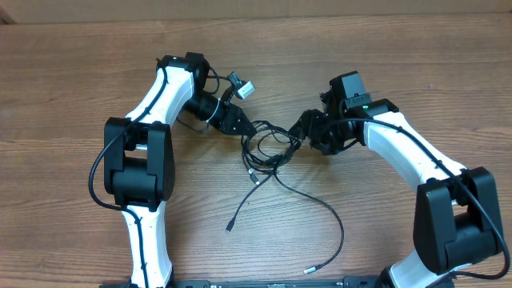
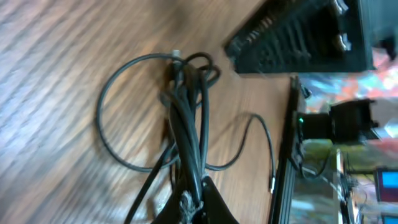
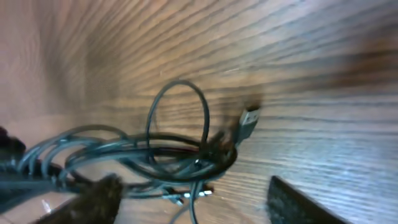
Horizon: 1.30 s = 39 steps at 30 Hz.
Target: Untangle cables
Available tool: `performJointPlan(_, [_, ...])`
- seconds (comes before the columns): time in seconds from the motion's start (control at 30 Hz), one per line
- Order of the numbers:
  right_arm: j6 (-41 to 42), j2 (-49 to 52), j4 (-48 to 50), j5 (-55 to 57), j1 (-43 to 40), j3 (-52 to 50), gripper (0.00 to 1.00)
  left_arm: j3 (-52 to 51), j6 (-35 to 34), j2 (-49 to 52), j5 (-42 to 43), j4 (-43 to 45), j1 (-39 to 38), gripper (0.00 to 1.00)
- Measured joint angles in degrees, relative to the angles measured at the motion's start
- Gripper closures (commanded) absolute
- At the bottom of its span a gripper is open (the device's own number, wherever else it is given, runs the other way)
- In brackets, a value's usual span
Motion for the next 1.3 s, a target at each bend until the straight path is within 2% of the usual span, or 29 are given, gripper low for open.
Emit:
performJointPlan(0.1, [6.12,0.0,-0.09,-0.74,-1.01,0.02,0.24,0.0,3.1,0.0,1.36,-0.74,0.0,0.96])
performJointPlan(0.27, [13.94,0.0,-0.09,-1.95,-0.96,0.02,0.43,0.0,6.05,0.0,2.84,-1.46,0.0,0.95])
performJointPlan(0.43, [24.3,0.0,-0.09,-4.24,-0.48,0.02,0.44,0.02,12.33,0.0,6.23,-6.82,0.0,0.93])
performJointPlan(0.53, [28.06,0.0,0.07,-7.13,-0.46,0.02,0.57,0.02,14.27,0.0,6.97,-7.63,0.0,0.93])
performJointPlan(0.73, [30.36,-0.02,0.26,-9.27,-0.46,0.02,0.73,0.02,15.34,0.0,7.43,-7.78,0.0,0.93])
performJointPlan(0.87, [30.86,0.0,0.09,-8.83,-0.46,0.02,0.92,0.02,15.34,0.0,8.0,-7.78,0.0,0.93])
performJointPlan(0.93, [31.04,-0.02,-0.61,-7.87,-0.46,0.02,0.96,0.02,15.34,0.0,8.04,-7.78,0.0,0.93])
performJointPlan(1.2, [30.88,-0.02,-1.6,-4.44,-0.46,0.02,0.96,0.02,15.45,0.0,8.28,-7.17,0.0,0.91])
performJointPlan(1.3, [30.99,-0.02,-1.62,-3.69,-0.44,0.02,0.84,0.02,15.5,0.0,8.41,-7.1,0.0,0.91])
